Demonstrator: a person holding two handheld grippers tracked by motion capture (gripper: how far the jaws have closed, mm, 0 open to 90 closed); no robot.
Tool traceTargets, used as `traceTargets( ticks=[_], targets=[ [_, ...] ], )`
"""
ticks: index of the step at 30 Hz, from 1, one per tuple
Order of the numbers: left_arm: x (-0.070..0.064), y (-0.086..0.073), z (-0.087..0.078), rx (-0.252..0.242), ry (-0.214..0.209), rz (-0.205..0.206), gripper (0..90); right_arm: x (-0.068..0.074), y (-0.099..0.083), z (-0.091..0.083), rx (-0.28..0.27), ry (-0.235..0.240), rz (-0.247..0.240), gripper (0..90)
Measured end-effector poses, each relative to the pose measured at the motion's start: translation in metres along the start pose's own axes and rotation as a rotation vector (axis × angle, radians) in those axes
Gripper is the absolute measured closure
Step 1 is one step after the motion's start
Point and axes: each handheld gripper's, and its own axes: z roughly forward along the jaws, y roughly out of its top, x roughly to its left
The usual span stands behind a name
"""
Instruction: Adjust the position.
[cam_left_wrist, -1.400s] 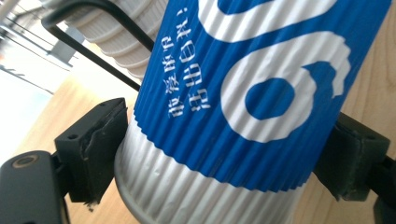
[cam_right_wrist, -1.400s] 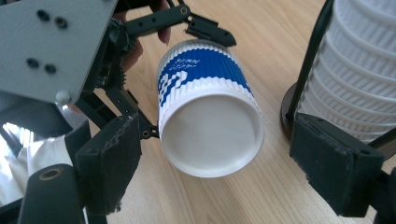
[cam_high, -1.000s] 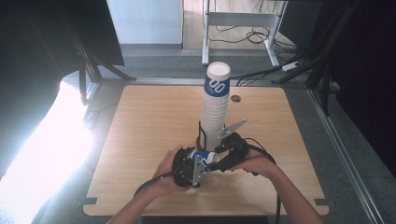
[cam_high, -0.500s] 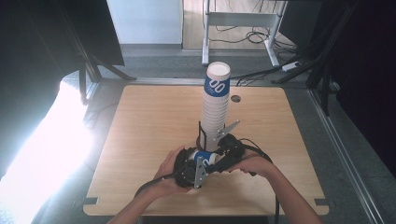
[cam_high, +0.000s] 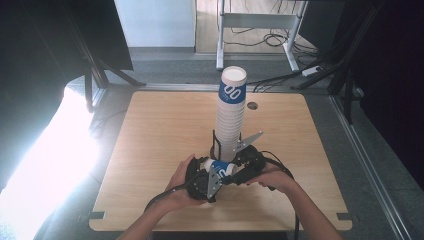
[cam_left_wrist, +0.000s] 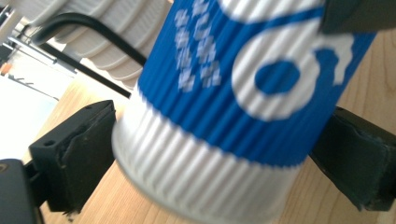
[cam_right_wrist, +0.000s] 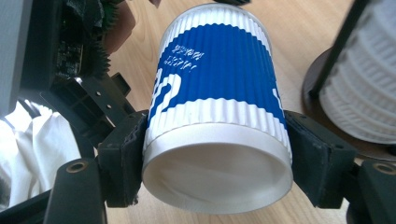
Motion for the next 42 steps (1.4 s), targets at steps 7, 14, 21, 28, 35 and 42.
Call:
traceTargets(
  ticks=[7, 14, 21, 28, 35, 42],
  targets=[
    [0.01, -0.011, -0.005, -0.016, -0.048, -0.152, 2.8, 0.0, -0.011, -0.01, -0.128, -0.024, 0.022, 27.3],
    [0.019, -0.021, -0.011, -0.055, -0.105, -0.339, 3.9, 0.0, -0.025, -0.011, -0.274, -0.037, 0.03, 27.3],
    [0.023, -0.028, -0.015, -0.111, -0.203, -0.499, 4.6, 0.003, -0.036, -0.007, -0.401, -0.064, 0.029, 27.3],
    [0.029, -0.036, -0.016, -0.166, -0.315, -0.65, 4.6, 0.006, -0.048, -0.006, -0.536, -0.089, 0.028, 27.3],
    [0.041, -0.039, -0.02, -0.273, -0.448, -0.825, 5.5, 0.01, -0.06, -0.002, -0.642, -0.115, 0.021, 27.3],
    [0.045, -0.039, -0.019, -0.317, -0.517, -0.913, 5.7, 0.013, -0.066, 0.009, -0.677, -0.117, 0.016, 27.3]
  ],
)
